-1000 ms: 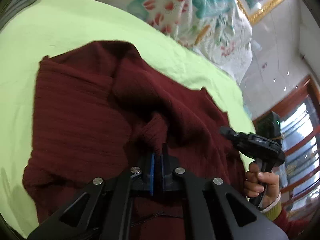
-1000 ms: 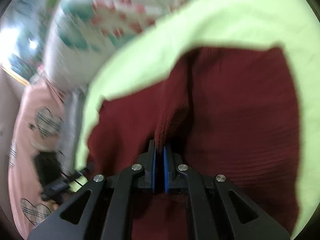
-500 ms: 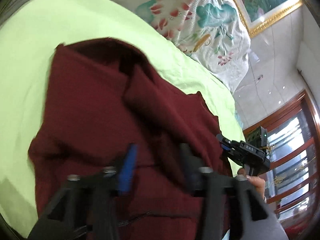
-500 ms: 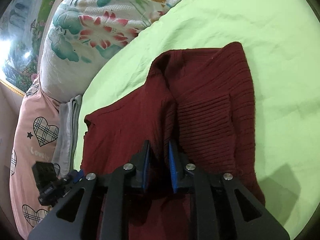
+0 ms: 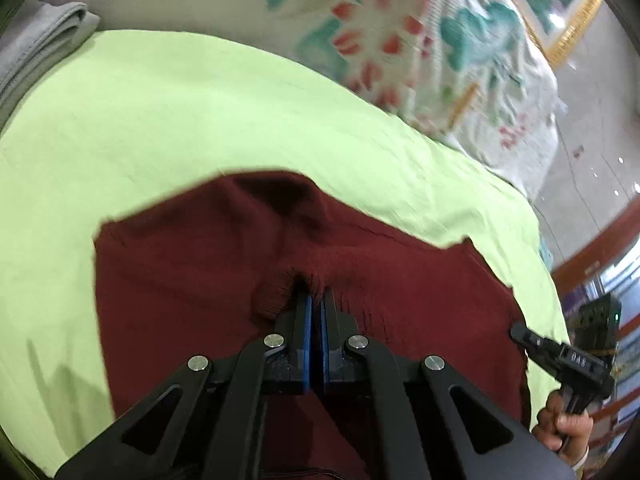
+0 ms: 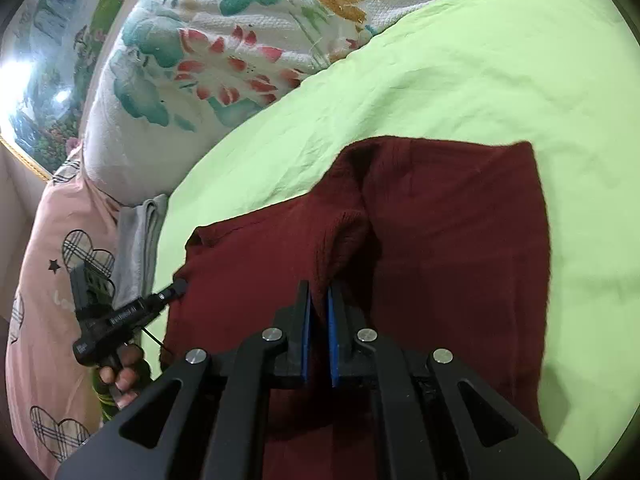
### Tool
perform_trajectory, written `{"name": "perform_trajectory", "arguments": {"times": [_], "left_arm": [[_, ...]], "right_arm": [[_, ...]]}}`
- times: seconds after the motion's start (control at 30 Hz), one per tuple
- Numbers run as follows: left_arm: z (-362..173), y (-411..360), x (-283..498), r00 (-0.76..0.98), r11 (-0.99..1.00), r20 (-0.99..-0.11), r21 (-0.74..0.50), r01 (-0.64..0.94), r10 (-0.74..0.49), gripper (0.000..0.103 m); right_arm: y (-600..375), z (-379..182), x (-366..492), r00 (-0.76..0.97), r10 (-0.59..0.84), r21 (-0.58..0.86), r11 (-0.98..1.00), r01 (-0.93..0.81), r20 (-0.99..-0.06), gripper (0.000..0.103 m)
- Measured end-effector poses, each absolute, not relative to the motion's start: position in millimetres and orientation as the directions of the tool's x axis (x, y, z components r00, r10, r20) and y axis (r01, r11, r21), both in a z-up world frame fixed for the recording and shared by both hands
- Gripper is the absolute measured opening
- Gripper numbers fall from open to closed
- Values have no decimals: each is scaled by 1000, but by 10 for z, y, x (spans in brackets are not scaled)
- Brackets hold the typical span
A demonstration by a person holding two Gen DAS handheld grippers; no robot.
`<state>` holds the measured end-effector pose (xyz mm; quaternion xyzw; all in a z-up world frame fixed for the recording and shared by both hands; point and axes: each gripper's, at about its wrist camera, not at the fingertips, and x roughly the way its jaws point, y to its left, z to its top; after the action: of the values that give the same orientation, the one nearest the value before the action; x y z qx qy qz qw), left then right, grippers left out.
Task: Fold large clothes
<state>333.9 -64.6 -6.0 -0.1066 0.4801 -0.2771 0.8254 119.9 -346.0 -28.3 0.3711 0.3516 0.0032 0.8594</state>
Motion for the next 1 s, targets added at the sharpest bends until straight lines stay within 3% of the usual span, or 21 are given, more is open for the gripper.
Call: {"name": "perform_trajectory", "arguments": {"times": [0.13, 0.27, 0.37, 0.57, 0.63, 0.83, 1.0], "left_arm": [[-104, -659, 3418, 368, 826, -750, -424, 371, -550, 2], [-133, -590, 3259, 346, 820, -756, -426, 383, -555, 7], [-160, -387, 2988, 340, 820, -757, -439, 367, -558, 10], [-78, 242, 2270, 390, 800, -698, -513, 312, -600, 28], [-47, 523, 2043, 414, 794, -678, -541, 278, -607, 44], [-86, 1278, 1301, 420, 798, -682, -557, 231, -598, 56], [-263, 1549, 853, 363, 817, -733, -516, 257, -576, 59]], "right_arm": [[-3491, -441, 1299, 729, 254, 628, 719, 297, -636, 9], [-3530, -414, 1069, 743, 227, 638, 698, 327, -629, 26], [-3460, -299, 777, 763, 200, 625, 713, 316, -614, 27], [-3254, -215, 270, 773, 236, 637, 725, 263, -588, 39], [-3196, -253, 85, 761, 246, 633, 728, 265, -601, 41], [-3100, -338, -446, 753, 237, 623, 732, 277, -614, 43], [-3126, -406, -852, 759, 191, 613, 722, 321, -622, 50]]}}
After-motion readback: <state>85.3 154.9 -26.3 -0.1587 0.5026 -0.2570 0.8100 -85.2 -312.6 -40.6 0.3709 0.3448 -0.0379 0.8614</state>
